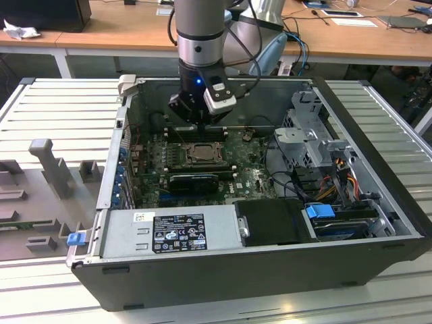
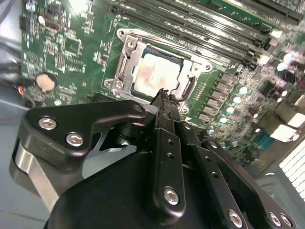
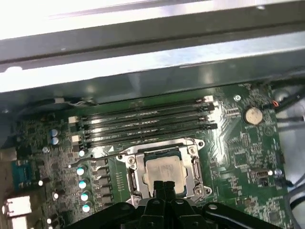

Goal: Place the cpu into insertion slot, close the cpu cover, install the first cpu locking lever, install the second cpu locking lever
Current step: 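Install the first cpu locking lever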

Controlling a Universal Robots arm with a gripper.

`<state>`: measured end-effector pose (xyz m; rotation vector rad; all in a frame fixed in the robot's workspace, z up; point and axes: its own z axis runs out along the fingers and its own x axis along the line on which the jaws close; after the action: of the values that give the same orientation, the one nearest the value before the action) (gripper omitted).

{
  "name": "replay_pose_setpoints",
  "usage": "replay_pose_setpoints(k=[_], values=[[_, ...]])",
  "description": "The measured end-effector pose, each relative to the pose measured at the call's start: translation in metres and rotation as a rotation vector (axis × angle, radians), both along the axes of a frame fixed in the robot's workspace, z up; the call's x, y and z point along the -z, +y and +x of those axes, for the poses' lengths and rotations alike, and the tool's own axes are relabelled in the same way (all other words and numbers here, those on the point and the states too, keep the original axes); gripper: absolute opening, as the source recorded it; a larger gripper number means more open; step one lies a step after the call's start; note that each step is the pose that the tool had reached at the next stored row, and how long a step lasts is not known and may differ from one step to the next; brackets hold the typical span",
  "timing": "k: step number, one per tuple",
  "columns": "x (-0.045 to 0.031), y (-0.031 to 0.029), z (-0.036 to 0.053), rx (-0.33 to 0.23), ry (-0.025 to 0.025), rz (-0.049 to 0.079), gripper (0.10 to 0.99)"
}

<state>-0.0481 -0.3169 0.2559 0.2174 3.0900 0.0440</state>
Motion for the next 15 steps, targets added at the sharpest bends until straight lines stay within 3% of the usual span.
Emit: replay_pose_setpoints(k=[3, 8, 15], values=[[0.0001, 0.0, 0.0001, -0.05, 0.0092, 0.012, 0.106], [0.0006, 0.0, -0.002, -0.133, 0.0103, 0.015, 0.106], [0.0008, 0.0, -0.0207, -0.143, 0.0107, 0.018, 0.106]])
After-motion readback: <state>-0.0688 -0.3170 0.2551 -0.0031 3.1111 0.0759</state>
